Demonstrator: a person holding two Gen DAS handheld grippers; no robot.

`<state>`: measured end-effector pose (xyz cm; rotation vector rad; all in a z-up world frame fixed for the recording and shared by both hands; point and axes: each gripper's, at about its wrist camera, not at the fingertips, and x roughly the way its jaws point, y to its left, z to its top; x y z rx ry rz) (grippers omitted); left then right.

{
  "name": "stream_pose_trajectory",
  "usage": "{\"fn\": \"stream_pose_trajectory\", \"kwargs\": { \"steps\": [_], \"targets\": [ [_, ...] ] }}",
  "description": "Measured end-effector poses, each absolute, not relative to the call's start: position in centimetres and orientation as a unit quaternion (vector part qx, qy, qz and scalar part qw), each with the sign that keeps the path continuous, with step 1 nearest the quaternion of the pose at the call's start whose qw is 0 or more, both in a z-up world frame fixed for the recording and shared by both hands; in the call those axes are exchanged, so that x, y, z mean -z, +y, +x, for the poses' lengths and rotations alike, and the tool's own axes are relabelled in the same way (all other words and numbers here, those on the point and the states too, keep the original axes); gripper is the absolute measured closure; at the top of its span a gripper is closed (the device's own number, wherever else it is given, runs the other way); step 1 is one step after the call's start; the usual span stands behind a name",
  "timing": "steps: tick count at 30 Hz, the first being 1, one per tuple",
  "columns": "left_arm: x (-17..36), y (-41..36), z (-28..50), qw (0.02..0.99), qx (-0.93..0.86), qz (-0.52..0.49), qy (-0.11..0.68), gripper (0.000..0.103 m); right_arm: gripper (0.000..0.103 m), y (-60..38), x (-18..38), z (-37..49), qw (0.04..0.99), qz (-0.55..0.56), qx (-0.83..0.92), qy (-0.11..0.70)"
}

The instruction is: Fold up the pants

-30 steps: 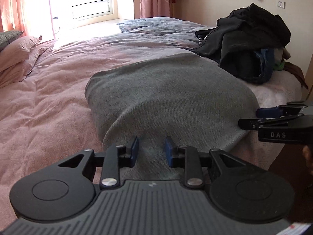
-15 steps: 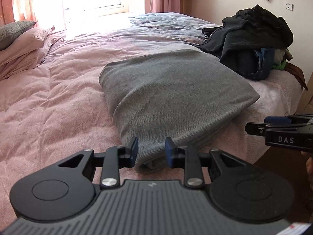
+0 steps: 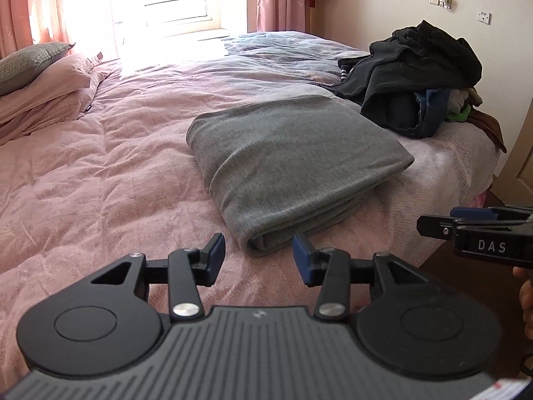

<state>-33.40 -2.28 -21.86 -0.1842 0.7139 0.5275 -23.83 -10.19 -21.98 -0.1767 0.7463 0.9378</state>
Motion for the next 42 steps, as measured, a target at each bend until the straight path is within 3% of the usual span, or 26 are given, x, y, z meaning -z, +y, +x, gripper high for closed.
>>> {"fn": "stream_pose_trajectory", "kwargs": {
  "steps": [7,14,20,30,32,33,34,42],
  "targets": [
    [21.2,-2.2,-36.3,0.907,-0.244,-0.105,0.328,0.058,0.050,-11.3,21.5,-26.1,0.825,-0.081,-0.438,0.347],
    [22.5,1.0,-38.0,0.899,-0.234,-0.193,0.315,0.058,0.050,-12.2,22.8,-25.3,0.821,-0.059,-0.425,0.377],
    [24.4,3.4,-36.9,0.889,-0.233,-0.245,0.309,0.058,0.050,-12.8,24.3,-22.0,0.804,0.051,-0.427,0.411],
    [27.8,3.0,-32.3,0.918,-0.214,-0.123,0.311,0.072,0.050,-11.5,28.0,-17.5,0.795,0.097,-0.384,0.459],
    [27.9,3.1,-31.9,0.926,-0.208,-0.099,0.300,0.081,0.050,-11.9,28.5,-16.9,0.800,0.096,-0.372,0.460],
    [28.0,2.9,-31.8,0.932,-0.197,-0.087,0.293,0.095,0.050,-12.1,28.7,-16.6,0.802,0.095,-0.367,0.461],
    [28.0,2.4,-31.7,0.937,-0.185,-0.072,0.286,0.100,0.050,-12.4,28.9,-16.4,0.804,0.095,-0.362,0.463],
    [30.6,-1.2,-31.2,0.930,-0.142,0.023,0.339,0.103,0.050,-14.4,29.6,-15.4,0.813,0.089,-0.335,0.467]
  ]
}}
